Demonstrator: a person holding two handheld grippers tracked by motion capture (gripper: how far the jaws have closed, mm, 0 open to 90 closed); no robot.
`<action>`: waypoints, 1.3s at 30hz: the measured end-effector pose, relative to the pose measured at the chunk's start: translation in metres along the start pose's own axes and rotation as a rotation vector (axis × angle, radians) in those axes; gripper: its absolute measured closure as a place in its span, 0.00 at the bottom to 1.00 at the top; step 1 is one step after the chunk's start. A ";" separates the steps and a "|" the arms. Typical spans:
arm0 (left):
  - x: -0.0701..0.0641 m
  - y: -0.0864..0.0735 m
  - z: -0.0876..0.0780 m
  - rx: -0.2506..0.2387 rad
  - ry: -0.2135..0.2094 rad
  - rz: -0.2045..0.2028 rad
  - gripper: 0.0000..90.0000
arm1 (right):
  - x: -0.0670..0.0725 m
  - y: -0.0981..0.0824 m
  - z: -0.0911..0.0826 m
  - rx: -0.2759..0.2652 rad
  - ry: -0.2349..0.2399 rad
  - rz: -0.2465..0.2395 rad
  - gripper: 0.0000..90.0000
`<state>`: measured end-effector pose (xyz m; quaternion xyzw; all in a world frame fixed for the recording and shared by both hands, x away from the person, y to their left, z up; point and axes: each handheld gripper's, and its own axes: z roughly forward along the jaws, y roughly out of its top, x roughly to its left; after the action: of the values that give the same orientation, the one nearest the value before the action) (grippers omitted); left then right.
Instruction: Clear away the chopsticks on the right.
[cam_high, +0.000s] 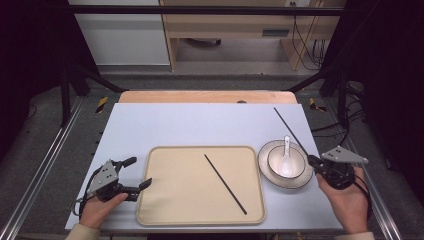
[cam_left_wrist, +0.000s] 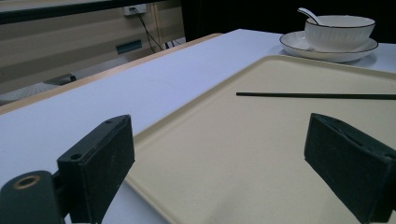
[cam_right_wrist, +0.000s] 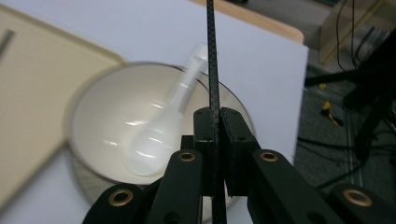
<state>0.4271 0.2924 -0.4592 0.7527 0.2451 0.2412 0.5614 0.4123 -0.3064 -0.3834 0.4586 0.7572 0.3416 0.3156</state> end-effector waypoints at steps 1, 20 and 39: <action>0.000 0.000 0.000 0.000 0.000 0.001 0.09 | 0.011 0.004 -0.004 -0.011 0.012 -0.007 0.95; 0.001 0.002 -0.003 -0.015 0.005 -0.002 0.09 | 0.150 -0.008 0.050 0.199 0.231 -0.043 0.95; 0.001 0.002 -0.003 -0.019 0.005 -0.003 0.09 | 0.168 -0.019 0.061 0.253 0.264 -0.029 0.95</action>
<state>0.4259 0.2950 -0.4562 0.7462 0.2454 0.2448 0.5684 0.3873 -0.1465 -0.4608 0.4348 0.8355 0.2964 0.1584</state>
